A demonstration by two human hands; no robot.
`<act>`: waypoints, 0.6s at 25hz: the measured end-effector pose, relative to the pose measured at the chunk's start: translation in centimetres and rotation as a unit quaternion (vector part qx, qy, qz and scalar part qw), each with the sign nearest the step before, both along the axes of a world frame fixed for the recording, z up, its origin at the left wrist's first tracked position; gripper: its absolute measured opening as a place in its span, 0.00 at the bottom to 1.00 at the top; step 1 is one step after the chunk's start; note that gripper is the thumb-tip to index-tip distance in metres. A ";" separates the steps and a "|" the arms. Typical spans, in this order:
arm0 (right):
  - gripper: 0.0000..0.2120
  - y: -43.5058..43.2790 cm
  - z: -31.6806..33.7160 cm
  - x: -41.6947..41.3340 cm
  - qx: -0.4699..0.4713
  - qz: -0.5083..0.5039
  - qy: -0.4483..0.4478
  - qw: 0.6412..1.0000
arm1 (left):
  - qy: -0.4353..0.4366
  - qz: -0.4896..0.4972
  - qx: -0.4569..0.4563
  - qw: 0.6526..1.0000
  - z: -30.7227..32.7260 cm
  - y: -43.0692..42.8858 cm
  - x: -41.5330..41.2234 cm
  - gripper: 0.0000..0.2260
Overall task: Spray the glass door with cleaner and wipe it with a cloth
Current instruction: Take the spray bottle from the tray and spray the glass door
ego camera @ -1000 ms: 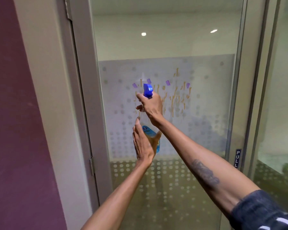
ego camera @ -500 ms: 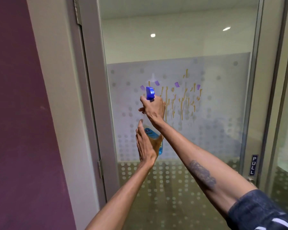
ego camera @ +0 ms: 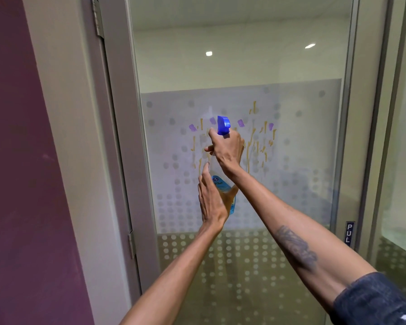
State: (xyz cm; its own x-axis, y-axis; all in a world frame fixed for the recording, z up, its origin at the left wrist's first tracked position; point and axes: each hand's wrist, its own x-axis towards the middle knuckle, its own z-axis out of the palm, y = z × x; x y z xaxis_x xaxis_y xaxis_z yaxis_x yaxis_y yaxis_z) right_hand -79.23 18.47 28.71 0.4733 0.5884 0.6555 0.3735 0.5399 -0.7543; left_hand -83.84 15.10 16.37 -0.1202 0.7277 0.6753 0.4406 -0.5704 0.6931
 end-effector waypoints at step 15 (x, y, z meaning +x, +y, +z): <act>0.12 -0.9 -1.0 8.2 -0.030 -0.041 0.035 0.998 | 0.015 -0.047 -0.016 0.999 -0.8 -0.4 7.6 0.46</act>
